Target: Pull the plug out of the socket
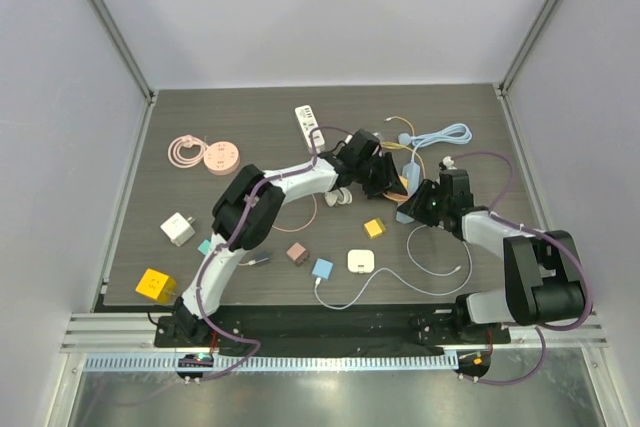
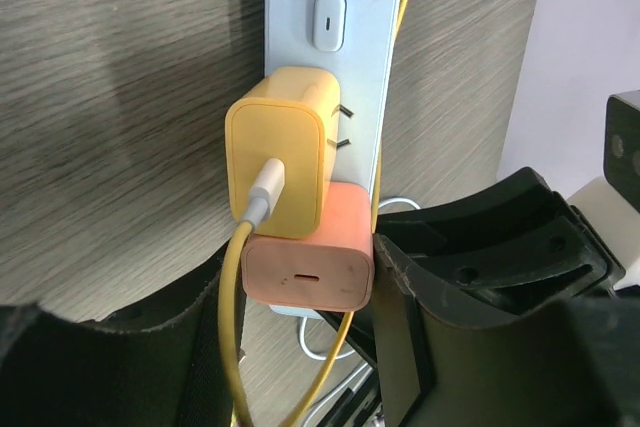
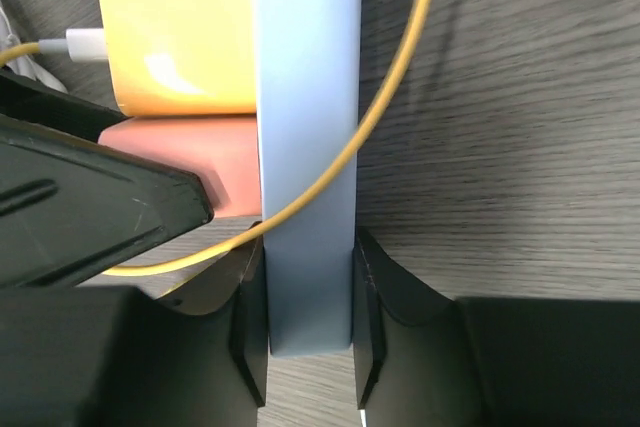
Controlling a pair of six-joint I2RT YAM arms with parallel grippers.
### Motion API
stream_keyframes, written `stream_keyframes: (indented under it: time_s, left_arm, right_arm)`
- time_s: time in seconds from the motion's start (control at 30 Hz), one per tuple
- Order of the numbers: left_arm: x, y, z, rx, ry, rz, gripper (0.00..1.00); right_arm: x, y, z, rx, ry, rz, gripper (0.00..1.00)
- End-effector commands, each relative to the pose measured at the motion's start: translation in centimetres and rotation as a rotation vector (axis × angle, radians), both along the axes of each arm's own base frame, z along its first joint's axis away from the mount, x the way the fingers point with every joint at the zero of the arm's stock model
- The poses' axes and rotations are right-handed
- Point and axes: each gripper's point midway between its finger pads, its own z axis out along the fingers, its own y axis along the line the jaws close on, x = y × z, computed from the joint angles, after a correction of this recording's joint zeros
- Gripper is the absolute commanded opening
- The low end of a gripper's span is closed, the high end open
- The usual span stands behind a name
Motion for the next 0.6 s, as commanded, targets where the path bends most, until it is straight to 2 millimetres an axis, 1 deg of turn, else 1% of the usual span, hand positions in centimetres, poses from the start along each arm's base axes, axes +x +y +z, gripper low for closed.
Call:
stream_keyframes:
  time_s: [0.0,0.03,0.07,0.1,0.13,0.17,0.2,0.23,0.27,0.37,0.47,0.57]
  left_arm:
    - [-1.5,-0.7,3.8,-0.074,-0.028,-0.053,0.0]
    - [-1.8,-0.5,4.2,-0.084,-0.028,-0.065,0.0]
    - [-1.8,-0.3,4.5,-0.099,-0.026,-0.067,0.0]
    - [-1.4,-0.6,5.6,-0.15,-0.058,-0.065,0.0]
    - [-2.0,0.3,5.4,-0.157,-0.039,-0.059,0.0]
    - [-1.2,0.8,6.1,-0.202,-0.016,-0.016,0.0]
    - [-0.6,0.8,7.4,-0.265,-0.038,-0.004,0.0]
    - [-0.5,1.3,7.5,-0.288,-0.016,0.007,0.0]
    - [-0.2,2.0,7.7,-0.306,0.001,0.014,0.0]
    - [0.0,2.8,8.0,-0.311,0.0,0.025,0.0]
    - [-0.4,2.9,8.2,-0.292,-0.055,0.005,0.0]
    - [0.0,3.3,8.6,-0.312,-0.055,0.016,0.0]
  right_arm:
    - [0.3,-2.3,-1.1,-0.109,0.048,-0.109,0.01]
    - [-0.2,-3.0,-1.6,-0.129,0.082,-0.145,0.01]
    - [-0.2,-3.5,-1.7,-0.148,0.093,-0.178,0.01]
    - [-0.2,-4.3,-1.7,-0.175,0.099,-0.22,0.01]
    - [-0.4,-5.3,-1.8,-0.217,0.108,-0.263,0.01]
    - [-0.5,-5.7,-1.8,-0.223,0.11,-0.287,0.01]
    - [-0.5,-5.9,-1.8,-0.232,0.109,-0.301,0.01]
    - [-0.6,-6.2,-1.7,-0.243,0.106,-0.313,0.01]
    - [-0.5,-6.3,-1.6,-0.245,0.104,-0.327,0.01]
    - [-0.6,-6.6,-1.6,-0.251,0.103,-0.344,0.01]
    - [-0.7,-6.2,-2.0,-0.241,0.124,-0.321,0.01]
    - [-0.6,-6.0,-2.0,-0.239,0.118,-0.305,0.01]
